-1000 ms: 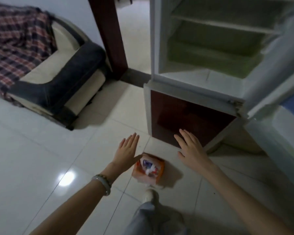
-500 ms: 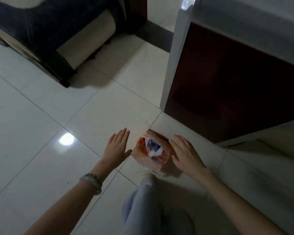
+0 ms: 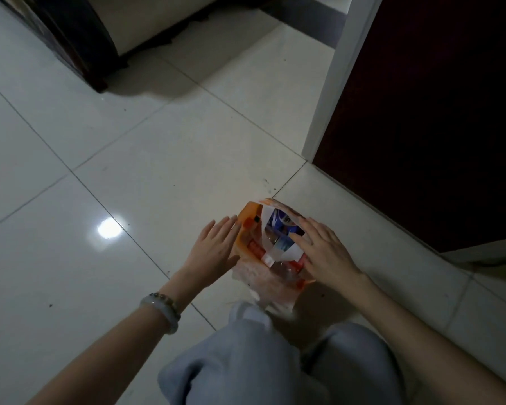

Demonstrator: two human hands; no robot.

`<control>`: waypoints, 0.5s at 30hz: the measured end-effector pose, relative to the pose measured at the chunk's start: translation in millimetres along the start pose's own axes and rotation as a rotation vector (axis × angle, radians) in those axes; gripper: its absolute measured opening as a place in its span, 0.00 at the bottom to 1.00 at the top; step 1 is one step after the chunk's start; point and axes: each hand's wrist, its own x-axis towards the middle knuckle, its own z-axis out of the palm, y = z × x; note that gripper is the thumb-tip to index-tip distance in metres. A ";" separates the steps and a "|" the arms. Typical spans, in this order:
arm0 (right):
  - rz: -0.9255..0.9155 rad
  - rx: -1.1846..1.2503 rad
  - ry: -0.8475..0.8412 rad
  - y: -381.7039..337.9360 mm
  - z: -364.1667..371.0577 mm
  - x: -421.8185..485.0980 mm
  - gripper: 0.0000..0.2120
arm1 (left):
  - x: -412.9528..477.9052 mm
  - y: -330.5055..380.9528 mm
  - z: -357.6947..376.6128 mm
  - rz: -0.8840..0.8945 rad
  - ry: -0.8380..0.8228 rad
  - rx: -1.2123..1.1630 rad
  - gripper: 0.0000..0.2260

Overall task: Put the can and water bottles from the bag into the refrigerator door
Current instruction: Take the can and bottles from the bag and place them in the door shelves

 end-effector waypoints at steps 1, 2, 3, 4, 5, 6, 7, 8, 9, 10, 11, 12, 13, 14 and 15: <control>0.009 -0.014 0.019 1.8 4.2 3.5 0.25 | -0.7 -0.2 7.1 0.001 0.013 0.004 0.33; 0.024 -0.013 0.041 4.3 5.7 5.0 0.22 | -1.6 0.4 12.7 0.002 0.021 0.008 0.33; 0.045 0.002 0.073 7.4 5.0 5.0 0.19 | -2.4 1.6 16.8 0.006 0.025 0.012 0.33; 0.068 0.029 0.109 10.8 2.3 3.5 0.18 | -2.7 3.6 19.5 0.011 0.026 0.013 0.32; 0.088 0.060 0.145 14.0 -2.3 1.1 0.16 | -2.7 6.1 20.8 0.017 0.025 0.012 0.32; 0.102 0.088 0.174 16.9 -8.0 -1.3 0.14 | -1.7 8.8 21.1 0.026 0.022 0.010 0.33; 0.110 0.105 0.194 20.0 -14.9 -3.5 0.12 | 0.7 11.5 20.7 0.041 0.022 0.007 0.33; 0.116 0.116 0.207 23.1 -22.8 -4.9 0.11 | 4.2 14.2 19.6 0.060 0.023 0.003 0.33; 0.122 0.122 0.221 26.3 -31.0 -5.6 0.10 | 8.4 16.6 18.2 0.078 0.024 0.000 0.33; 0.129 0.127 0.242 29.2 -39.6 -5.4 0.10 | 13.3 18.7 17.2 0.094 0.024 -0.001 0.33; 0.141 0.137 0.273 31.9 -48.3 -4.8 0.09 | 18.3 20.4 16.7 0.107 0.022 0.001 0.33; 0.158 0.156 0.310 35.0 -57.3 -4.9 0.08 | 23.4 22.9 16.1 0.119 0.027 0.004 0.33; 0.175 0.185 0.347 37.1 -66.2 -4.3 0.07 | 28.0 24.5 16.4 0.127 0.033 0.009 0.33; 0.189 0.214 0.384 38.7 -74.3 -3.7 0.06 | 32.2 26.4 17.1 0.137 0.036 0.016 0.33; 0.193 0.225 0.422 40.4 -81.8 -3.3 0.05 | 36.5 28.9 18.0 0.153 0.035 0.026 0.33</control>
